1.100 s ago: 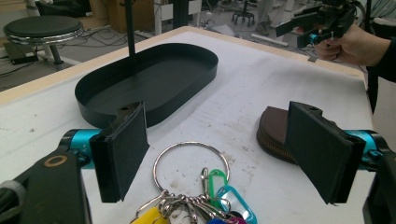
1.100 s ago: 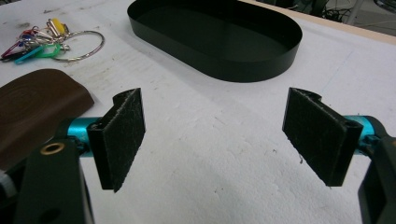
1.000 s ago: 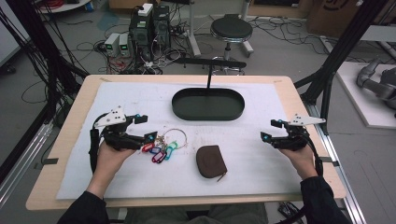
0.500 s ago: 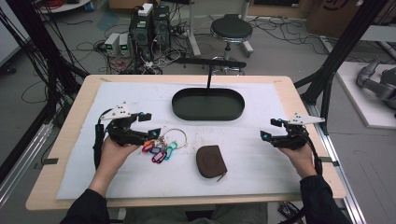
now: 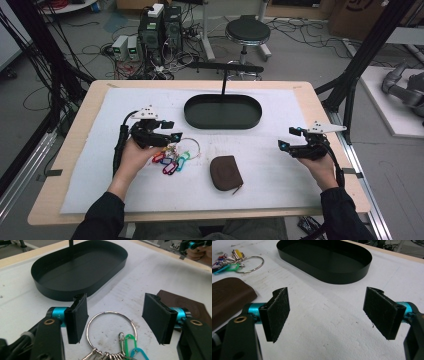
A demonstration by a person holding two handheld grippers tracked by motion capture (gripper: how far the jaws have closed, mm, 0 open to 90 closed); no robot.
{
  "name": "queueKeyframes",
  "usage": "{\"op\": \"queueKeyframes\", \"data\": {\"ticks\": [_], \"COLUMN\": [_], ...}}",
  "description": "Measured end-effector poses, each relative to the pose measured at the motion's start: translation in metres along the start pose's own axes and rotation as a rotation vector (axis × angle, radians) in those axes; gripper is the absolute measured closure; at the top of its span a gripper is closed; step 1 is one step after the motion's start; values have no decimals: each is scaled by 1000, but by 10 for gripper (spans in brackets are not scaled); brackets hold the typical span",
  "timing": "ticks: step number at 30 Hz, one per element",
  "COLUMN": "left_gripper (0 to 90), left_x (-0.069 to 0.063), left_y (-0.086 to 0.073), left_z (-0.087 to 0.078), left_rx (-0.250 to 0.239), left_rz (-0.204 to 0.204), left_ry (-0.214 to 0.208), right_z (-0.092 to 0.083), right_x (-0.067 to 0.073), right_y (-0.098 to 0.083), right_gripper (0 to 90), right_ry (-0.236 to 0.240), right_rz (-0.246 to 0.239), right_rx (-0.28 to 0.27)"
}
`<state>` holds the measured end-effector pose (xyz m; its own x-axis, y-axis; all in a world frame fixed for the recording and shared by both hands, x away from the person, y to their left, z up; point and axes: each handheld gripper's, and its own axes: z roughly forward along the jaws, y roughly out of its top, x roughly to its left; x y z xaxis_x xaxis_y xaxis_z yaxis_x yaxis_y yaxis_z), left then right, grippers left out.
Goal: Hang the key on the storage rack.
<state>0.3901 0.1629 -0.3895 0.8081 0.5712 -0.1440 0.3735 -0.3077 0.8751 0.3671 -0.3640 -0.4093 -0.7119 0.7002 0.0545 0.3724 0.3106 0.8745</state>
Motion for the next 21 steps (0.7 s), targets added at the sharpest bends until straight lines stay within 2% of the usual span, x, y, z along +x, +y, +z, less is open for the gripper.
{"op": "queueKeyframes", "data": {"ticks": [4,10,13,14,18,21], "left_gripper": [434,489,526,534,575,631], "left_x": [5,6,6,6,11,13], "left_y": [-1,-4,-7,-7,-11,-13], "left_z": [9,25,34,34,41,43], "left_rx": [30,84,128,128,183,193], "left_rz": [-6,18,30,30,25,16], "left_ry": [12,27,54,54,95,100], "right_z": [0,-2,-4,-4,-5,-5], "right_x": [1,1,2,2,2,1], "right_y": [0,0,-1,-1,-2,-4], "right_gripper": [217,217,217,217,217,217], "right_ry": [-1,-2,-10,-10,-16,-21], "right_rz": [-9,-4,-8,-8,-4,-2], "right_rx": [3,1,6,6,7,10]}}
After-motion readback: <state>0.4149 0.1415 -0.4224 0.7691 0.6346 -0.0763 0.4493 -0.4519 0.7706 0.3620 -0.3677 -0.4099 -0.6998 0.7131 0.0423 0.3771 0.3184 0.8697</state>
